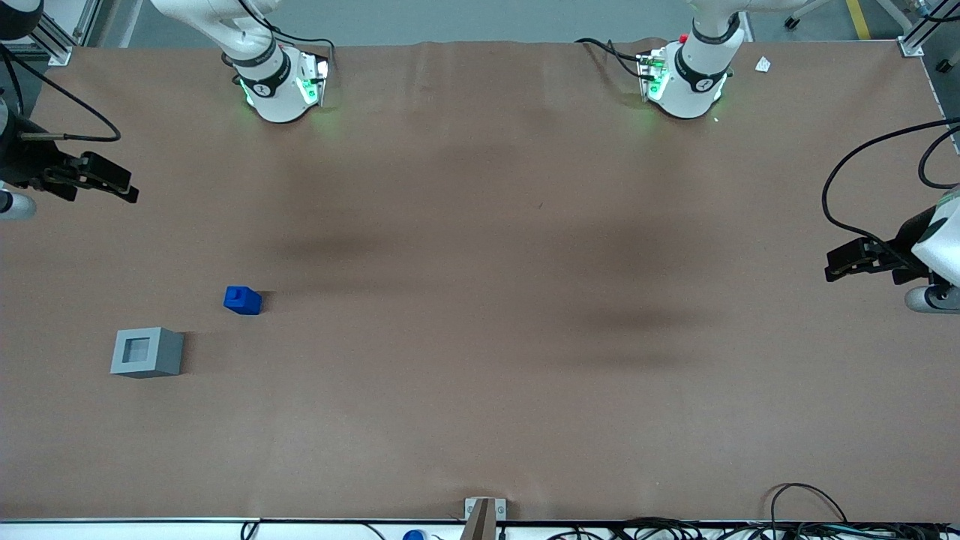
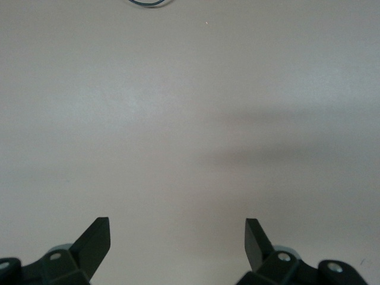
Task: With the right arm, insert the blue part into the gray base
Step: 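Move the open right gripper over the small blue block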
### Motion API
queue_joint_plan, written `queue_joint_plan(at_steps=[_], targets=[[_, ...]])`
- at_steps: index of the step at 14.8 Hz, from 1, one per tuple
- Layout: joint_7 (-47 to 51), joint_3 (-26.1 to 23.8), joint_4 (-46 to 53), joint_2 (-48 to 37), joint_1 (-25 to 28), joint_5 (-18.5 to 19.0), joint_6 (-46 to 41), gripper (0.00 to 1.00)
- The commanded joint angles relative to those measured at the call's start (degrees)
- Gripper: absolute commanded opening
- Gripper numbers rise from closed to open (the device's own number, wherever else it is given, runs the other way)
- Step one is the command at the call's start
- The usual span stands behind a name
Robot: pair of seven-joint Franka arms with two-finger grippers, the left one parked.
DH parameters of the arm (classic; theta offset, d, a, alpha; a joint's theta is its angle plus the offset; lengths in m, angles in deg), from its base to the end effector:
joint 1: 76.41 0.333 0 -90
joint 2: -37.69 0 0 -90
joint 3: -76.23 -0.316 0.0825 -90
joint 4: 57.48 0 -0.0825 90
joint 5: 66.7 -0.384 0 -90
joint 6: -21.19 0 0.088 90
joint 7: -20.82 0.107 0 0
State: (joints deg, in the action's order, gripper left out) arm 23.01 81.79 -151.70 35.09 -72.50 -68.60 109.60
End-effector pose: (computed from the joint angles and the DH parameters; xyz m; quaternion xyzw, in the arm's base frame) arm 0.5360 -0.0130 0.6122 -0.9989 0.0334 0.0282 0.0186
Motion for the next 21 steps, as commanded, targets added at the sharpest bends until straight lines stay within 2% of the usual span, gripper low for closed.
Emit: queue_joint_plan(at_steps=[1, 7, 10, 16, 21], targets=[[0.1, -0.5, 0.7, -0.1, -0.5, 0.8, -0.8, 1.0], [0.1, -0.5, 1.9, 2.4, -0.8, 0.2, 0.5, 1.0], [0.1, -0.5, -0.5, 4.3, -0.4, 0.0, 3.6, 1.0], [0.0, -0.5, -12.2, 6.3, -0.3, 0.0, 16.9, 1.0], [0.0, -0.6, -18.2, 12.3, -0.1, 0.0, 28.2, 0.94]])
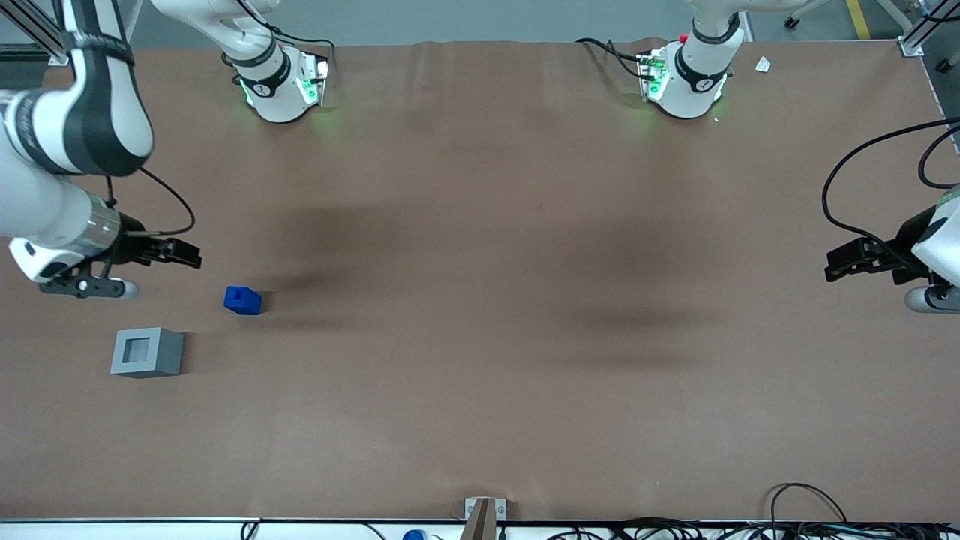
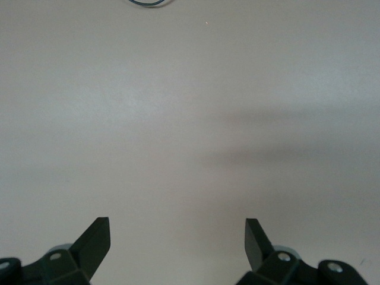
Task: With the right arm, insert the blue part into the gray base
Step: 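Move the open right gripper over the small blue block, then lower the right gripper and close it on the blue block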
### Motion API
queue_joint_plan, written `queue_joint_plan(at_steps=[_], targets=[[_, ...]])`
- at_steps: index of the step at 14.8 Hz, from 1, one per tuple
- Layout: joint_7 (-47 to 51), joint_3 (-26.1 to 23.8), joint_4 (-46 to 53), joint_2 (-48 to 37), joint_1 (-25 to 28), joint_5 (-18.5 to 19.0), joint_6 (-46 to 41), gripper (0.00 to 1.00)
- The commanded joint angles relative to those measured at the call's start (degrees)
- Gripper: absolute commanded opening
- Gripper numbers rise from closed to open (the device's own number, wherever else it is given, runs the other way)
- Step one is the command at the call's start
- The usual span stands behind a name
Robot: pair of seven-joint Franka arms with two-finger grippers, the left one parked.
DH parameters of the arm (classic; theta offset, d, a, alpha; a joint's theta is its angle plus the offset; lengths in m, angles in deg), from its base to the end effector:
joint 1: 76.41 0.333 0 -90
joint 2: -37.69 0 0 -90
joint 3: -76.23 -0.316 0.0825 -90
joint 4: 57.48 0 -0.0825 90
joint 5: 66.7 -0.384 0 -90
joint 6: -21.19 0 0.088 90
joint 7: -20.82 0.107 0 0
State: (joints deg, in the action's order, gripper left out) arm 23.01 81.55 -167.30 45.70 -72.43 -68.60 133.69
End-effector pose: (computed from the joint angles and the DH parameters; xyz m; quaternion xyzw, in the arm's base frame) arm 0.5814 -0.0099 0.4137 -0.9982 0.0377 0.0462 0.0082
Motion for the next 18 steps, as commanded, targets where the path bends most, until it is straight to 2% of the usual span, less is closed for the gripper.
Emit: queue_joint_plan(at_steps=[1, 4, 11, 15, 18], targets=[[-0.1, -0.4, -3.7, 2.9, -0.2, 0.0, 6.6, 0.92], [-0.1, -0.4, -4.4, 7.2, -0.3, 0.0, 11.0, 0.88], [-0.2, -0.4, -5.9, 14.4, -0.4, 0.0, 19.9, 0.86], [-0.1, -0.5, -6.0, 16.2, -0.4, 0.0, 20.4, 0.82], [-0.1, -0.5, -6.0, 16.9, -0.3, 0.0, 20.4, 0.76]])
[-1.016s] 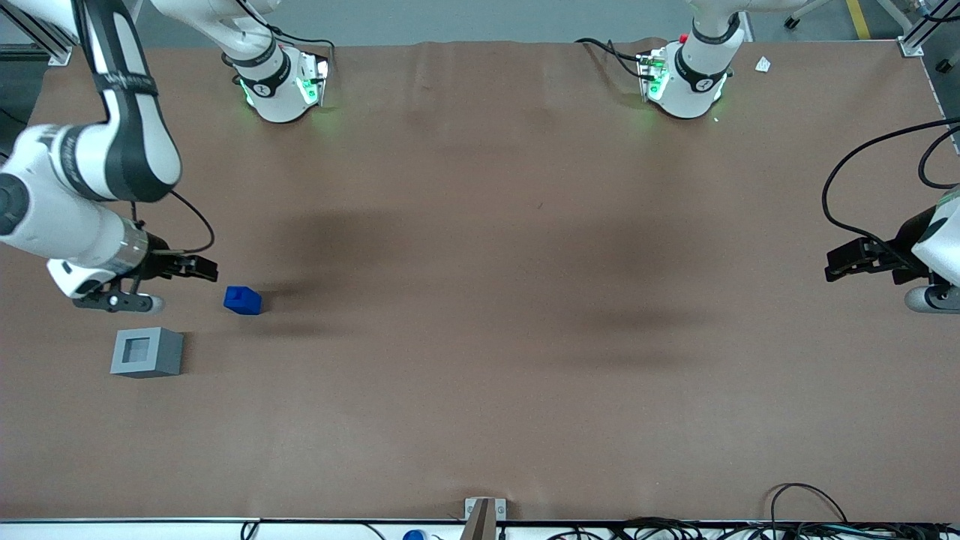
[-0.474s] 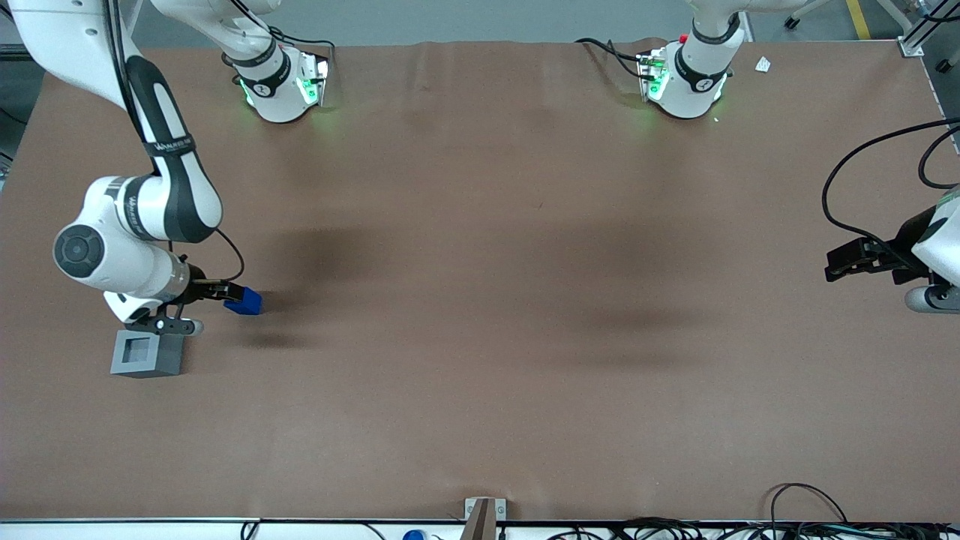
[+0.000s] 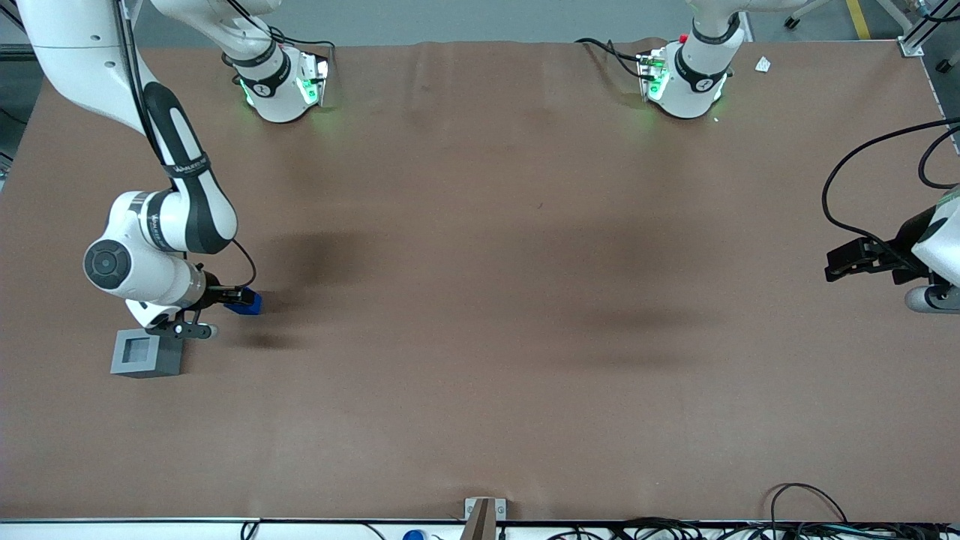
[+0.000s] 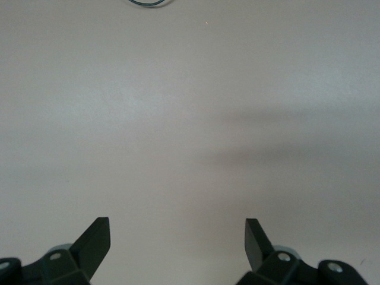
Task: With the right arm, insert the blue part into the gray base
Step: 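Lower the right gripper and close it on the blue block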
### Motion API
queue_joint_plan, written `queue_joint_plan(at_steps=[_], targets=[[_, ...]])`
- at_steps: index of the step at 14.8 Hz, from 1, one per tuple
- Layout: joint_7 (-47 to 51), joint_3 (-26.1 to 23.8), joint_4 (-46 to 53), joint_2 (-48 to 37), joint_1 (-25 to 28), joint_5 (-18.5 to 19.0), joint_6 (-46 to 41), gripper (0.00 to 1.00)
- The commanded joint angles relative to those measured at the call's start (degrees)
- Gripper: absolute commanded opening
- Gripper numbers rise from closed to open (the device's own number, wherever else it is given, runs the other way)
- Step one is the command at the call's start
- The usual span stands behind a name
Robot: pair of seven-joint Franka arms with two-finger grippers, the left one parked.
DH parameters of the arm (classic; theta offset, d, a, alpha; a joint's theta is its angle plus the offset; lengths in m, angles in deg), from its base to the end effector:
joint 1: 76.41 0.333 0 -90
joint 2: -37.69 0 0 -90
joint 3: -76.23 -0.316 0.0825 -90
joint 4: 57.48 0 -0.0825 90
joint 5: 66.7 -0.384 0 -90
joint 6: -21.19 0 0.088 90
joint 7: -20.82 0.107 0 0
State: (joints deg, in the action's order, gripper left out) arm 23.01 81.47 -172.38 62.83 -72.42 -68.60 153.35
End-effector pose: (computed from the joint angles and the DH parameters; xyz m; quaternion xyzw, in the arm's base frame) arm 0.5914 -0.0113 0.2256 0.9969 -0.0389 -0.0676 0.0087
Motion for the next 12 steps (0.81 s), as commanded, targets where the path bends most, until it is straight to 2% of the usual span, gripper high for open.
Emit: queue_joint_plan(at_steps=[1, 8, 10, 12], targets=[[-0.1, -0.4, -0.8, -0.1, -0.3, -0.1, 0.7, 0.72], [0.2, -0.4, -0.1, -0.1, -0.5, -0.1, 0.0, 0.19], [0.3, -0.4, 0.8, -0.6, -0.6, -0.1, -0.9, 0.1], [0.2, -0.2, 5.5, -0.8, -1.1, -0.1, -7.5, 0.08]])
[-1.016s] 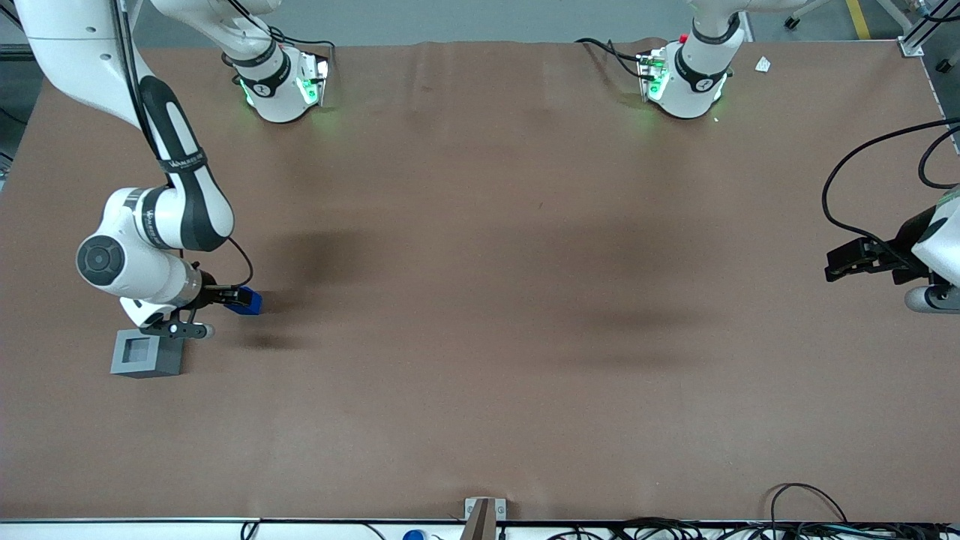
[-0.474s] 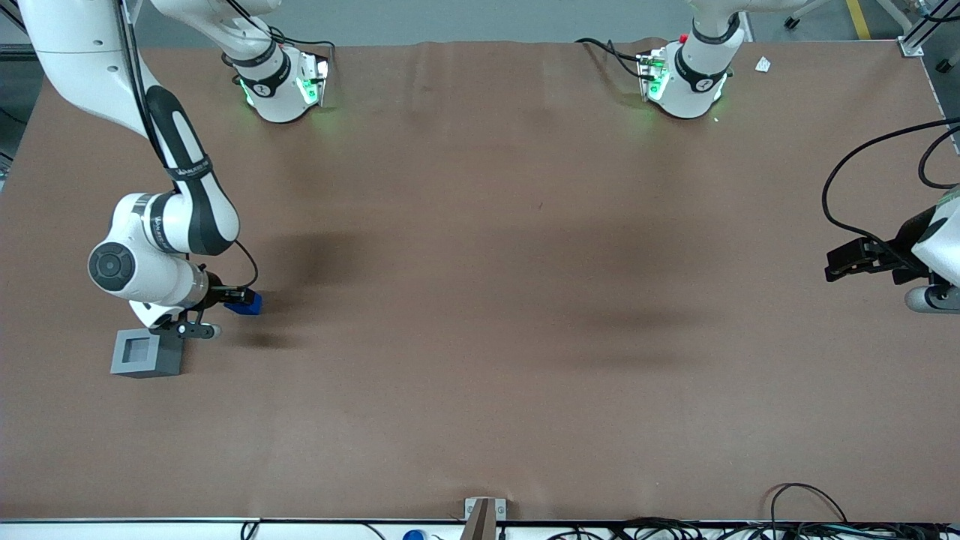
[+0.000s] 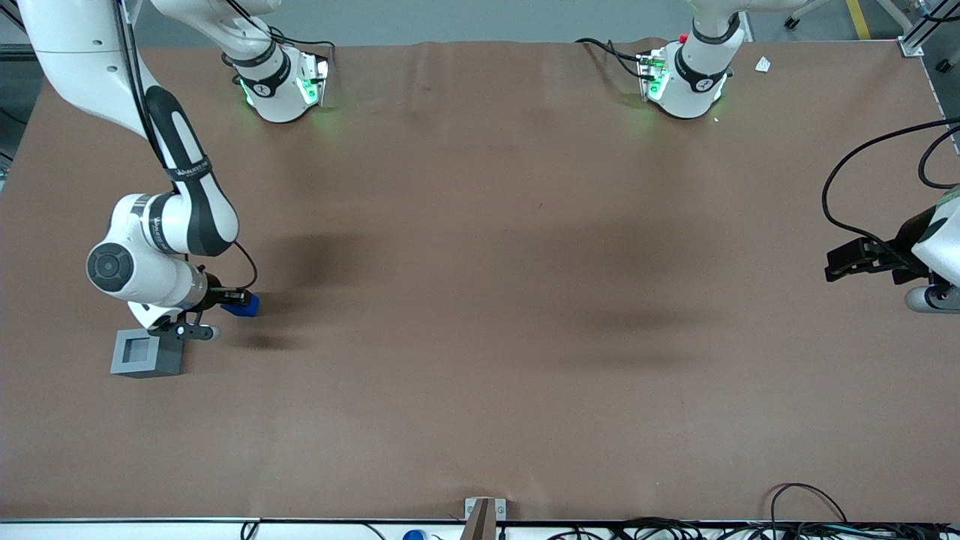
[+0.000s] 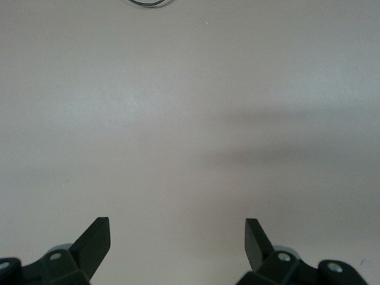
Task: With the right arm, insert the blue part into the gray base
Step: 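Lift the blue block and carry it over the gray base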
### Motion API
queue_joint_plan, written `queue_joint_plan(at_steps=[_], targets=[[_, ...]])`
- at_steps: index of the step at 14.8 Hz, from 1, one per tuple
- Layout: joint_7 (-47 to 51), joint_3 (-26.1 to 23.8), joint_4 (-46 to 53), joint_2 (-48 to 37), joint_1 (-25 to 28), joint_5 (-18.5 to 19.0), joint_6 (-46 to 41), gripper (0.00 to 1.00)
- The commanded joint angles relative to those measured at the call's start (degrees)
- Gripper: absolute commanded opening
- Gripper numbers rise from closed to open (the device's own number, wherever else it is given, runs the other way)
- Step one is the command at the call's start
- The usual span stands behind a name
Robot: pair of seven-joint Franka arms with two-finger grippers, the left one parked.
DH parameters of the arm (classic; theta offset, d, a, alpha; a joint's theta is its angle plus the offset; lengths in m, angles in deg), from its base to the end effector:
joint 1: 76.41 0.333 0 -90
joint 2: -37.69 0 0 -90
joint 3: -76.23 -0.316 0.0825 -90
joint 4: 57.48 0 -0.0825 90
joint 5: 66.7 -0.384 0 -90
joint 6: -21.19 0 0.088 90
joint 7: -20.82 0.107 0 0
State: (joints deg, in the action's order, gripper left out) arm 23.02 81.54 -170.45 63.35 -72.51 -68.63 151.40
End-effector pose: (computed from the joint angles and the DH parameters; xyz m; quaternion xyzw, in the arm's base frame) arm 0.5984 -0.0125 0.2308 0.9965 -0.0401 -0.0722 0.0088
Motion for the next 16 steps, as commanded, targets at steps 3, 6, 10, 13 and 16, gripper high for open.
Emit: queue_joint_plan(at_steps=[3, 6, 10, 13, 16], targets=[[0.2, -0.3, 12.1, -1.0, -3.3, -0.3, -15.1, 0.06], [-1.8, -0.2, 19.8, -0.8, -4.9, -0.2, -21.6, 0.04], [-7.9, -0.1, 28.1, 0.9, -7.7, 0.8, -27.3, 0.04], [-9.7, -0.1, 29.3, 2.1, -9.6, 3.7, -27.1, 0.04], [-14.7, -0.1, 34.9, 6.5, -12.0, 3.8, -27.3, 0.04]])
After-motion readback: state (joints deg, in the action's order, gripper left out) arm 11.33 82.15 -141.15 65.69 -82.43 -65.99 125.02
